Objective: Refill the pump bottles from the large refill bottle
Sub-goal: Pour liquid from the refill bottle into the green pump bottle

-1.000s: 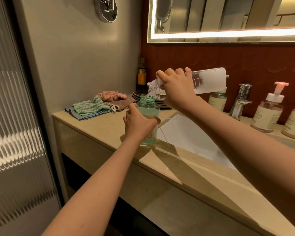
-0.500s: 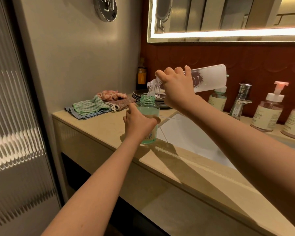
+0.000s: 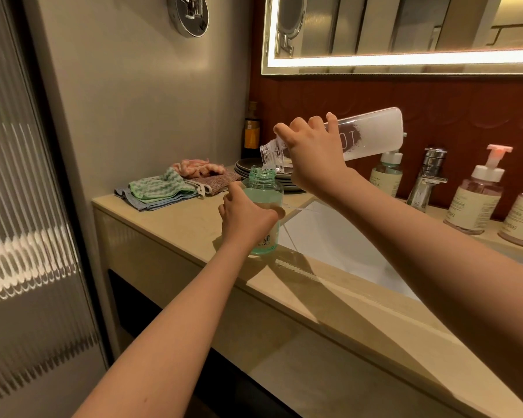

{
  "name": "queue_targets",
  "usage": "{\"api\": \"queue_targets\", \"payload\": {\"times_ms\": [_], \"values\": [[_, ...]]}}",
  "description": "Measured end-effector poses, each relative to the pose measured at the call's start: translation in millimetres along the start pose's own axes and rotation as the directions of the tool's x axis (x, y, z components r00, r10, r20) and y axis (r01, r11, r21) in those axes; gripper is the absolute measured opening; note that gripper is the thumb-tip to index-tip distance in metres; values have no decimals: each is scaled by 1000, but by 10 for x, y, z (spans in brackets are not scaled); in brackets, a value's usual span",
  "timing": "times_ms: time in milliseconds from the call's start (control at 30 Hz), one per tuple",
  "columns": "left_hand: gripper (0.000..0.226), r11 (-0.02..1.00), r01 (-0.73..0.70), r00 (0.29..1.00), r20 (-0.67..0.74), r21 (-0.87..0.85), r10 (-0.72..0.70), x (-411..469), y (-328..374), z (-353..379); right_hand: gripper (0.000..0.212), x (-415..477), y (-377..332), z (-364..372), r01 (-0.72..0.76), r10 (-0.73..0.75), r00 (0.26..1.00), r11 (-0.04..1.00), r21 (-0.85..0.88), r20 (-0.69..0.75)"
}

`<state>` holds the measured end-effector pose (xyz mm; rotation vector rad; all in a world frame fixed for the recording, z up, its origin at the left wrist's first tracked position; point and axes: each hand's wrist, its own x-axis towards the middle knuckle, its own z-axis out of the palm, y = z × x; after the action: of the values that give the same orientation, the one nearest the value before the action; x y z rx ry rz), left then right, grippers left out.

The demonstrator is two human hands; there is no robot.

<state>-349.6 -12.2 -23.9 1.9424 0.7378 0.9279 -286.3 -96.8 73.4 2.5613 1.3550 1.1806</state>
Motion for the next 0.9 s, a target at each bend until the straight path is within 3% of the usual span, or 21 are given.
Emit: {"api": "queue_targets", "payload": {"times_ms": [900], "values": [[73, 1000, -9, 1000, -8, -2, 9, -9, 10, -4, 60, -3, -55, -94, 54, -54, 999, 995, -82, 5]]}}
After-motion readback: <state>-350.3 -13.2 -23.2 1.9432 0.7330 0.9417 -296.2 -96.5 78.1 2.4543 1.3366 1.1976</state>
